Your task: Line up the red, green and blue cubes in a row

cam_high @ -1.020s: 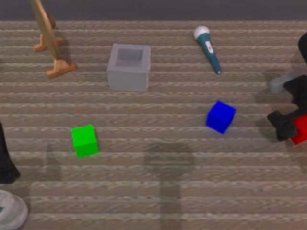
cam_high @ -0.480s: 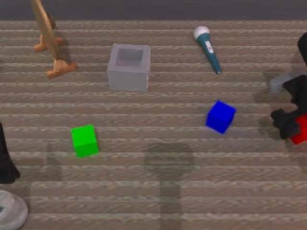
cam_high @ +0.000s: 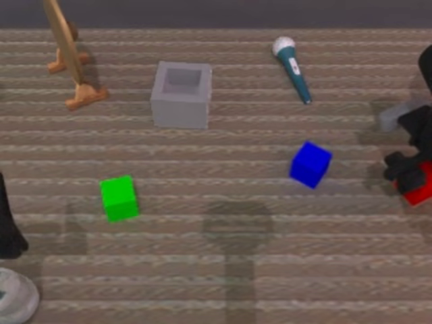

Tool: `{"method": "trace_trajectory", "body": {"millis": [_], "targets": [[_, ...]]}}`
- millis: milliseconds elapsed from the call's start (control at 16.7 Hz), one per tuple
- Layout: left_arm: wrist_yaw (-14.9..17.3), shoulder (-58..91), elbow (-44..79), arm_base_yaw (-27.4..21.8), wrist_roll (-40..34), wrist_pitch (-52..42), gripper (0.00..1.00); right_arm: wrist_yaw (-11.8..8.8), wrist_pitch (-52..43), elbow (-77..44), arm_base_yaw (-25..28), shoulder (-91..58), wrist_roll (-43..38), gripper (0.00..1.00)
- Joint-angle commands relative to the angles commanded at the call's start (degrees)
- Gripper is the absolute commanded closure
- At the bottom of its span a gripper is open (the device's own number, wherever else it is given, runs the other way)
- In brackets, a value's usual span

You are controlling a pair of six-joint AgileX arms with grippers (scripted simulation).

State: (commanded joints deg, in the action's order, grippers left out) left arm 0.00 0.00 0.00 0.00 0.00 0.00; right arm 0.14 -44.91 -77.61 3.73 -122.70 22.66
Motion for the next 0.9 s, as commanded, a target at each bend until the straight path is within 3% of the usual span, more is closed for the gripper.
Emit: {"method": "trace_trajectory", "body": {"millis": [360,900], "targets": [[0.0,0.0,0.0,0.0,0.0,0.0,0.00,-0.6,-2.0,-1.3,0.0,2.2,-0.4,1.00],[0.0,0.0,0.0,0.0,0.0,0.0,0.00,-0.6,-15.1,-8.9,0.4,7.6,-0.3,1.00]]}}
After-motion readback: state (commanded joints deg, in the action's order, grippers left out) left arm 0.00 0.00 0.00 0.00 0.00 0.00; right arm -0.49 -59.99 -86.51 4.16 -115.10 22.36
